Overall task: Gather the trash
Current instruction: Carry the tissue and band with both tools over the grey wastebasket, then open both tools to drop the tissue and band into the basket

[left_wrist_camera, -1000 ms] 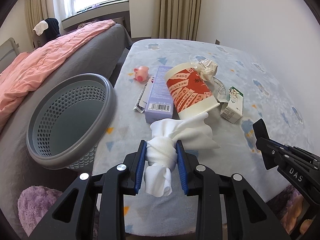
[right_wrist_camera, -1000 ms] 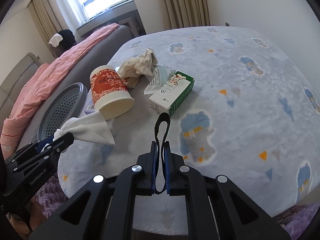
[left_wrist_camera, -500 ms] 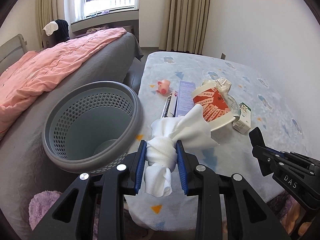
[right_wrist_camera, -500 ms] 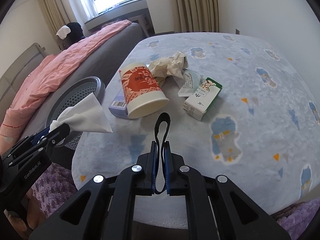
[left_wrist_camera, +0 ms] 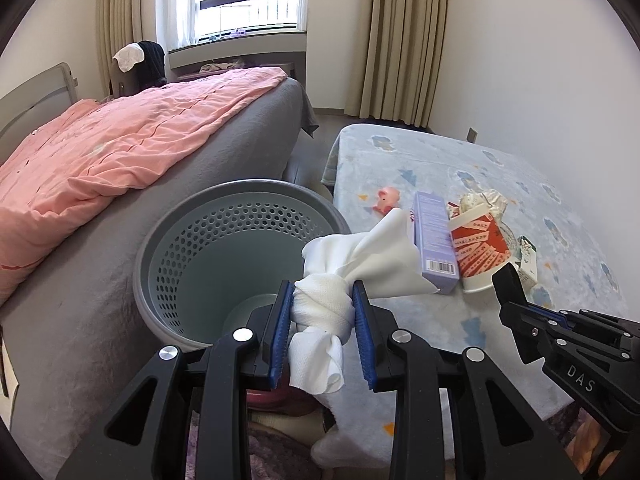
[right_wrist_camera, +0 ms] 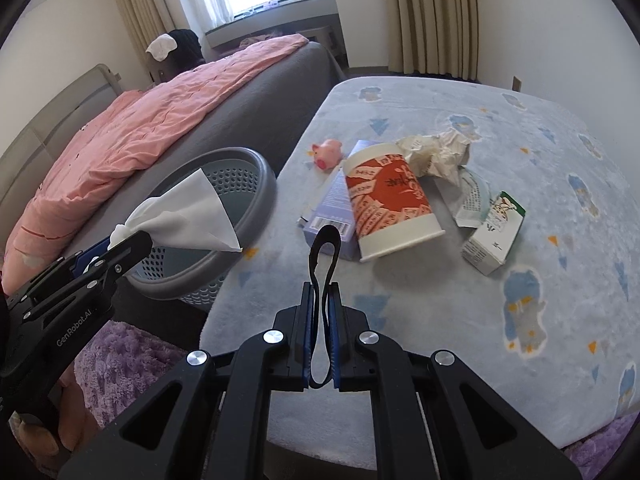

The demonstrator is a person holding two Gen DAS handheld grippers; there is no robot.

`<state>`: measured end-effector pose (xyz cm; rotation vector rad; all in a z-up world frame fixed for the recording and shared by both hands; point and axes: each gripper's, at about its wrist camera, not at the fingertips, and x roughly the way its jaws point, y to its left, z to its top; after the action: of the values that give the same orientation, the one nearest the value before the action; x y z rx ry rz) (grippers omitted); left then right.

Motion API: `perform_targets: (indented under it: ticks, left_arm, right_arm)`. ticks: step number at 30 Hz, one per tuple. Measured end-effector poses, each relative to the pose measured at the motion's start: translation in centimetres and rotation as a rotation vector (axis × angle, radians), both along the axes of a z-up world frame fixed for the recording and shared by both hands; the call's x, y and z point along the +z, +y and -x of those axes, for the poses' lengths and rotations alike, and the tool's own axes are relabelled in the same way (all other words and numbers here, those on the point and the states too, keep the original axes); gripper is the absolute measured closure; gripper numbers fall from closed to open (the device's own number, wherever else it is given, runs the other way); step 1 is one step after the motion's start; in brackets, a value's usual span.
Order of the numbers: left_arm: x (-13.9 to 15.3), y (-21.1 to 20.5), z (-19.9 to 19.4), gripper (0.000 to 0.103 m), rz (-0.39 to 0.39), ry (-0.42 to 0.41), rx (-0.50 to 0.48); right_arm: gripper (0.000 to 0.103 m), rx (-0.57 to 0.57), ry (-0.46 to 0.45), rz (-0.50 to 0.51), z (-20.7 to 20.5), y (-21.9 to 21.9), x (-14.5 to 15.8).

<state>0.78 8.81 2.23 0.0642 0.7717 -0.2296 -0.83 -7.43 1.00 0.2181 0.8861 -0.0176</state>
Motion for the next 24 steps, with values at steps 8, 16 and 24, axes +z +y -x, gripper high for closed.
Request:
perform_targets:
  ticks: [8, 16, 24]
  left_arm:
    - [-0.1, 3.9, -1.7, 0.074, -0.006, 0.012, 0.069]
    - [-0.7, 7.4, -4.0, 0.074, -0.007, 0.031, 0.134]
    - [-1.4, 10.3, -6.7, 0.074, -0.024, 0.048, 0.179]
  right_arm:
    - [0.095, 0.089, -0.011, -0.002, -3.2, 3.4, 0.9]
    - [0.095, 0.184, -0.029, -0.023, -6.9, 7.3, 1.3]
    - [0.095, 0.242, -0.011, -0.034, -10.9, 9.7, 0.2]
